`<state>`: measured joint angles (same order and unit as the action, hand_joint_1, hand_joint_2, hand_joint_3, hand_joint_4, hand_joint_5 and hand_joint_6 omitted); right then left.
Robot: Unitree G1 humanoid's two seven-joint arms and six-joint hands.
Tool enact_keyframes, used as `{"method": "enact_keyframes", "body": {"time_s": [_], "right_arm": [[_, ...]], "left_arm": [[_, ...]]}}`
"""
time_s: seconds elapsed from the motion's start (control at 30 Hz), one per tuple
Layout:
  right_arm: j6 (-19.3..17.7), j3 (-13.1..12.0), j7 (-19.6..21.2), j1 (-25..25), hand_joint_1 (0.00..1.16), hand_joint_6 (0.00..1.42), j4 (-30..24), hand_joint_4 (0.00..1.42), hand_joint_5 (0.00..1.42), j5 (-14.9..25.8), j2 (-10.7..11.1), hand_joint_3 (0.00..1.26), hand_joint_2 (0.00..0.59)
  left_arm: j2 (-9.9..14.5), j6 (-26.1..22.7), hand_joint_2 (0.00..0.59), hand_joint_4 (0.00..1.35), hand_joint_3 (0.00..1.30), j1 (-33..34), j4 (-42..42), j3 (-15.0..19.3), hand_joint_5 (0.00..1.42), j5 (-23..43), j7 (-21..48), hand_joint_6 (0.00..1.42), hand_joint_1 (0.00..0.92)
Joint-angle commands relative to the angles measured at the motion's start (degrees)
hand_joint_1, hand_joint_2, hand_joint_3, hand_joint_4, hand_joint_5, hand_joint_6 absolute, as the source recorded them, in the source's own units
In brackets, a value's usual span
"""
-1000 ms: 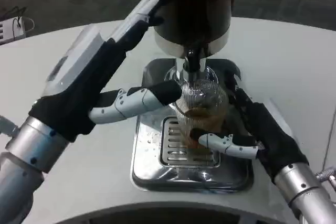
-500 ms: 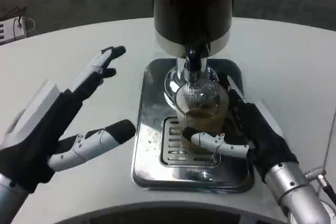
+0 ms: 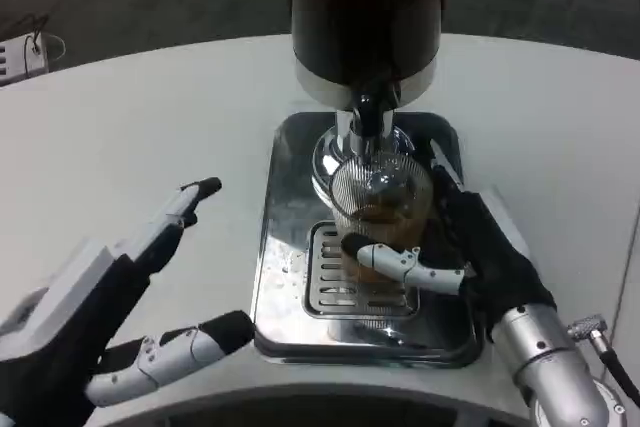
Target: Grasp the cup under the faucet to collect the drink, then remove the cup.
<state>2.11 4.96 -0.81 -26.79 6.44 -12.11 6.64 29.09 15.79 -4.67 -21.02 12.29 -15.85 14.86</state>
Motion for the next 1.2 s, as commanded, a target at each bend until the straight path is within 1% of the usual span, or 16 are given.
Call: {"method": "enact_keyframes", "body": {"time_s": [0.03,0.23,0.43,0.7,0.8,0.87,1.0,1.2], "right_arm": [[-1.69,0.32,0.76,-0.9,0.86,0.08,1.51,0.01,0.09,0.11,-0.88,0.0,0.197],[-2.24,0.3,1.73,-1.53,0.86,0.08,2.68,0.01,0.09,0.05,-1.7,0.0,0.197],[-2.91,0.44,3.14,-2.25,0.86,0.08,4.21,0.02,0.11,-0.21,-2.54,0.0,0.197],[-3.38,1.05,5.36,-2.65,0.86,0.09,5.64,0.05,0.12,-1.08,-3.5,0.0,0.197],[-3.69,1.15,6.04,-2.44,0.86,0.11,5.96,0.09,0.17,-1.35,-4.04,0.02,0.197],[-4.08,1.23,7.07,-2.04,0.86,0.12,5.97,0.1,0.18,-1.71,-4.72,0.03,0.197],[-4.7,1.32,8.93,-1.64,0.87,0.16,6.37,0.16,0.24,-2.06,-5.96,0.09,0.2],[-6.31,1.44,13.13,-1.69,0.89,0.26,8.45,0.25,0.34,-2.66,-8.83,0.17,0.204]], "left_arm": [[-1.01,-1.9,0.077,0.0,0.02,-4.71,-5.26,-0.92,0.05,-2.66,-0.01,0.08,0.0],[-1.29,-4.7,0.078,0.0,0.01,-8.82,-9.43,-1.04,0.04,-3.11,1.23,0.08,0.0],[-1.24,-6.34,0.075,0.0,0.01,-12.24,-12.21,-1.32,0.04,-2.75,2.35,0.08,0.0],[-1.12,-8.16,0.075,0.0,0.01,-14.19,-13.76,-1.53,0.04,-2.49,3.47,0.07,0.0],[-1.0,-8.62,0.075,0.0,0.01,-14.36,-14.07,-1.52,0.04,-2.47,3.81,0.07,0.0],[-0.94,-9.08,0.075,0.0,0.02,-14.59,-14.4,-1.57,0.04,-2.41,4.21,0.07,0.0],[-0.94,-9.66,0.075,0.0,0.02,-14.75,-14.88,-1.64,0.04,-2.35,4.79,0.07,0.0],[-0.65,-10.52,0.075,0.0,0.02,-14.86,-15.13,-1.49,0.04,-1.98,5.78,0.07,0.0]]}}
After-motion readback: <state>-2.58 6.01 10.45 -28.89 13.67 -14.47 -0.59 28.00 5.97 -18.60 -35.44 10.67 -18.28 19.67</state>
